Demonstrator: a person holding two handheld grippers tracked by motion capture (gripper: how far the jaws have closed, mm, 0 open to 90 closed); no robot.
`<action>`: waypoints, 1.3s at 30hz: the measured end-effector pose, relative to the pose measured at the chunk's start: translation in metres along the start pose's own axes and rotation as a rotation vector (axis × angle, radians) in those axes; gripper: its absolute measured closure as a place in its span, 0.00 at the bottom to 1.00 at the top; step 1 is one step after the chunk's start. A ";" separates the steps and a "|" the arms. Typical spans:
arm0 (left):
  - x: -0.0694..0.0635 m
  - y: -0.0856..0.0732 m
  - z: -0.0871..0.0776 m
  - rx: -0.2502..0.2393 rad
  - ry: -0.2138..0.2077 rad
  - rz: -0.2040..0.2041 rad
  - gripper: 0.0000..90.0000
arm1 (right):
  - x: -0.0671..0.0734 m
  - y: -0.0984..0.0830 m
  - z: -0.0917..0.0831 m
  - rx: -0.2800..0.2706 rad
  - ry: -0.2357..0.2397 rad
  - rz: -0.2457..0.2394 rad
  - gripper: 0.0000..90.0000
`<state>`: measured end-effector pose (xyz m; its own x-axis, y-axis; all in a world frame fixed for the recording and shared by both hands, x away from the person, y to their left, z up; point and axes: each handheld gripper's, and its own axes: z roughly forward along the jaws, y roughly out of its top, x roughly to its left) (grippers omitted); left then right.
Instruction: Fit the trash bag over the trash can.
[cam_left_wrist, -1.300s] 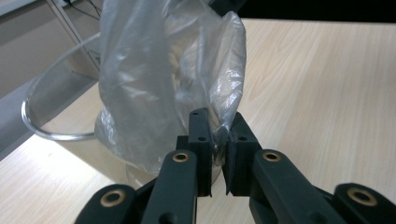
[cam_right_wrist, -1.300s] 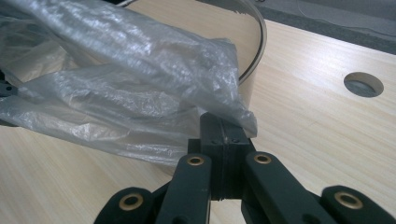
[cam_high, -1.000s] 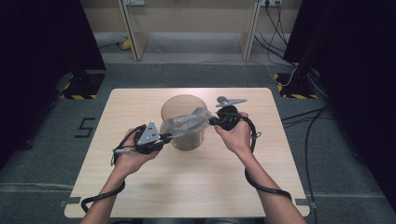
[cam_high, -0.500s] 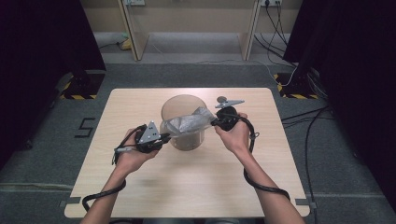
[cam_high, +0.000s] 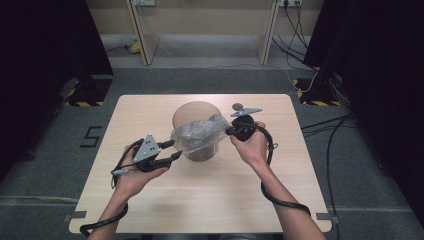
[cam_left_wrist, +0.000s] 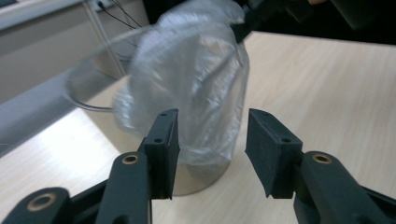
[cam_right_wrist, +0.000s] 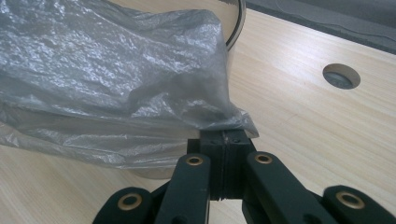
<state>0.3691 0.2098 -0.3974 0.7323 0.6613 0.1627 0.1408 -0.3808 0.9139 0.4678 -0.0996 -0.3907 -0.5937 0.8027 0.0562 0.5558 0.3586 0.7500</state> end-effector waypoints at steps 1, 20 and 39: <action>0.003 0.003 -0.002 -0.027 0.038 -0.016 0.57 | 0.000 0.000 0.000 -0.002 -0.001 0.002 1.00; 0.036 0.003 0.028 0.026 0.114 -0.130 0.90 | 0.002 0.007 0.005 -0.016 -0.013 -0.006 0.99; 0.049 0.005 0.039 0.018 0.186 -0.106 0.93 | 0.002 0.002 -0.011 -0.043 -0.034 -0.057 0.76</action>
<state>0.4316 0.2148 -0.3997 0.5774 0.8055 0.1336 0.2233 -0.3131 0.9231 0.4616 -0.1018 -0.3818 -0.6033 0.7975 -0.0097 0.4954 0.3843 0.7790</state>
